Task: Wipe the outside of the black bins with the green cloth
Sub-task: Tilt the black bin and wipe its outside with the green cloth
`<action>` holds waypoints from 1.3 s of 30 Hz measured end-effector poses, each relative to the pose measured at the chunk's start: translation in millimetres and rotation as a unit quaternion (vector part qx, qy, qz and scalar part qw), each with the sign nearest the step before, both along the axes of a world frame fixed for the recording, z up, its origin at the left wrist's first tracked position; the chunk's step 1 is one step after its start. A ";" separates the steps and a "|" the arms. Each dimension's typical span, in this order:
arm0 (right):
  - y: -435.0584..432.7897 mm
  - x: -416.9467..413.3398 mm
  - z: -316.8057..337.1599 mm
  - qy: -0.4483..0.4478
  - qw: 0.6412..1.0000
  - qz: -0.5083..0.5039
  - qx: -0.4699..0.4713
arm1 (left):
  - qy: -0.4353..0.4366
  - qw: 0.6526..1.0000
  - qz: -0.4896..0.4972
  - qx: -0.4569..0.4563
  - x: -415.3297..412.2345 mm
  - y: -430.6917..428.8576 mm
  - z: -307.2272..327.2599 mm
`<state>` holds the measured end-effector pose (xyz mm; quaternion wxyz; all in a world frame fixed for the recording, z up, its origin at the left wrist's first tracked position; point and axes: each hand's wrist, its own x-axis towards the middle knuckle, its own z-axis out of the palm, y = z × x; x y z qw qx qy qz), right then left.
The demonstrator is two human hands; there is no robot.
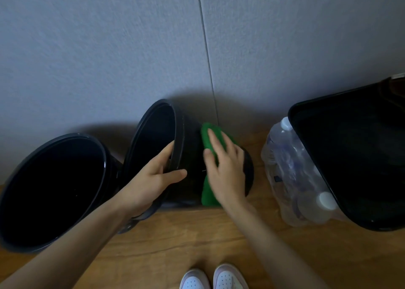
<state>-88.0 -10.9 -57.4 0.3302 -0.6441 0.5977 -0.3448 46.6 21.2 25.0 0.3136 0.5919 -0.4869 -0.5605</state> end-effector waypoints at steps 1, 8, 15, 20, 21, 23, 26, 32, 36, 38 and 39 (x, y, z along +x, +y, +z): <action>5.6 7.0 8.0 -0.011 0.999 0.018 -0.024 | -0.004 1.000 -0.002 -0.002 0.0 0.3 0.2; -7.5 -12.1 -27.9 0.071 0.997 -0.008 -0.006 | -0.007 1.000 0.005 -0.003 6.8 -0.9 0.2; -21.1 -64.0 -100.7 0.036 0.980 -0.093 0.172 | -0.005 1.000 -0.005 0.002 8.9 -0.6 -1.8; -4.4 -37.7 -73.9 0.095 0.985 -0.119 0.083 | -0.008 1.000 0.008 0.008 12.1 -1.8 -0.6; 3.3 -27.9 -62.5 0.083 0.990 -0.105 0.053 | -0.008 1.000 0.008 0.007 11.8 -3.1 -0.8; 21.5 -6.8 -46.3 0.046 0.996 -0.067 -0.024 | -0.004 1.000 0.020 0.008 11.2 -6.0 -2.2; 38.6 5.8 -56.4 0.056 0.994 -0.052 -0.080 | 0.005 0.999 0.041 0.018 11.2 -9.2 -3.2; 26.8 -46.6 -105.0 0.078 0.984 -0.120 0.106 | 0.029 0.998 0.039 0.027 14.0 -13.0 -7.2; 15.9 -51.6 -113.1 -0.012 0.986 -0.111 0.123 | 0.050 0.997 0.040 0.041 17.1 -10.0 -7.9; 12.1 -51.4 -112.2 -0.053 0.979 -0.126 0.151 | 0.033 0.996 0.027 0.073 15.5 -10.0 -5.1; 11.5 -52.5 -112.1 -0.058 0.977 -0.127 0.159 | 0.014 0.995 0.036 0.095 11.4 -11.8 -3.5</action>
